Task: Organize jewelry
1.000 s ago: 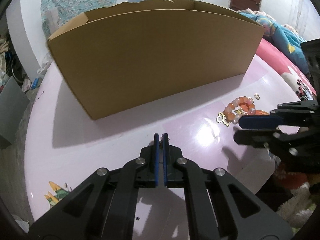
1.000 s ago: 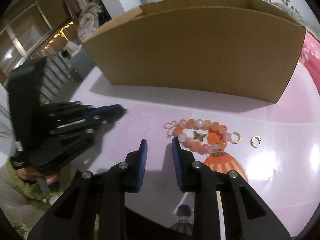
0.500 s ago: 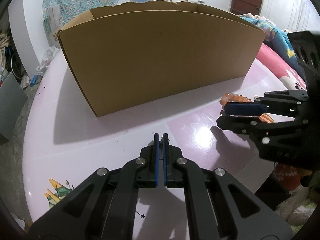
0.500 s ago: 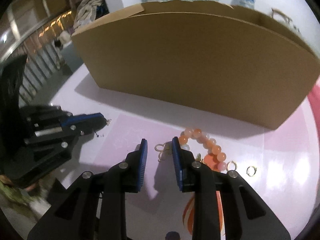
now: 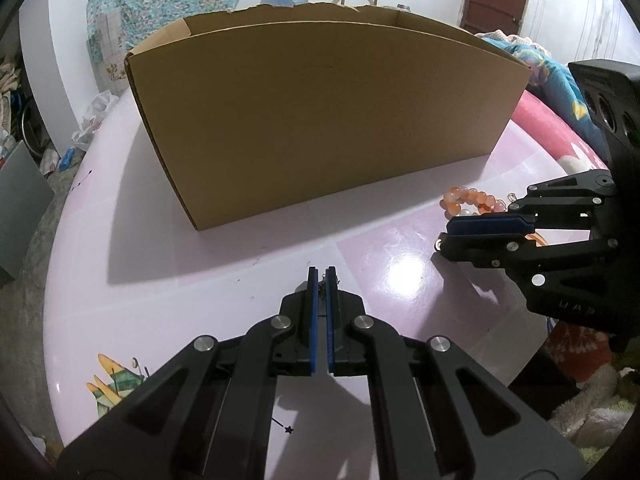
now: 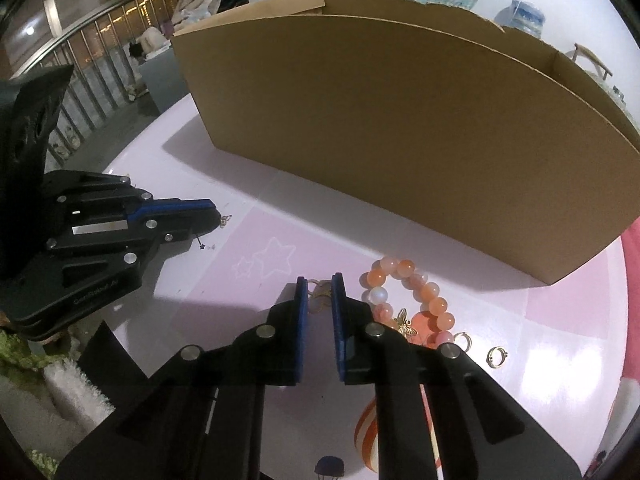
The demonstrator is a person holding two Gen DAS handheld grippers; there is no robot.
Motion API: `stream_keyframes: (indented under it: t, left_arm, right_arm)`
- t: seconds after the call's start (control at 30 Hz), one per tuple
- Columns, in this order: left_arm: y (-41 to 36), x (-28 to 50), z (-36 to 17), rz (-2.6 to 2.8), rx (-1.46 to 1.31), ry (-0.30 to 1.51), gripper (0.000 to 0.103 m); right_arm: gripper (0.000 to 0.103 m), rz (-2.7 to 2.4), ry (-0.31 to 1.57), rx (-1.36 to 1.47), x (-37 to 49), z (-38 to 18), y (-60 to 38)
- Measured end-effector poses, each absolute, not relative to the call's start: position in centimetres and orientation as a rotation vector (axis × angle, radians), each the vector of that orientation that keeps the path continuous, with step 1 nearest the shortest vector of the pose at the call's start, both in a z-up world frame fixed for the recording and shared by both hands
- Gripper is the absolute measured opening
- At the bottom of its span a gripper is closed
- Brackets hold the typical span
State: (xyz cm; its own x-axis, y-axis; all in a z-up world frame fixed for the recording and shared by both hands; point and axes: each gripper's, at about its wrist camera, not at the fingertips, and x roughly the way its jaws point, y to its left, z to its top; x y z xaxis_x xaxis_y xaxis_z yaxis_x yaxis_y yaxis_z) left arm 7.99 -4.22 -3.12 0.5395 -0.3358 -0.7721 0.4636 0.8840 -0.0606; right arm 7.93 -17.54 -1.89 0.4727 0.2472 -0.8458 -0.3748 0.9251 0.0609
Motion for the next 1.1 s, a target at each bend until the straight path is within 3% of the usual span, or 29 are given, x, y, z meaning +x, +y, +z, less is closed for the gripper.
stream_keyframes:
  t: [0.7, 1.1]
  left_arm:
    - [-2.3, 5.9, 0.1, -0.505, 0.141, 0.797, 0.001]
    - [-2.3, 4.9, 9.5, -0.609, 0.08, 0.574, 0.001]
  right_arm:
    - [0.012, 0.381, 0.919, -0.085, 5.9, 2.1, -19.3]
    - [0.012, 0.401, 0.709, -0.026, 5.9, 10.2, -21.3]
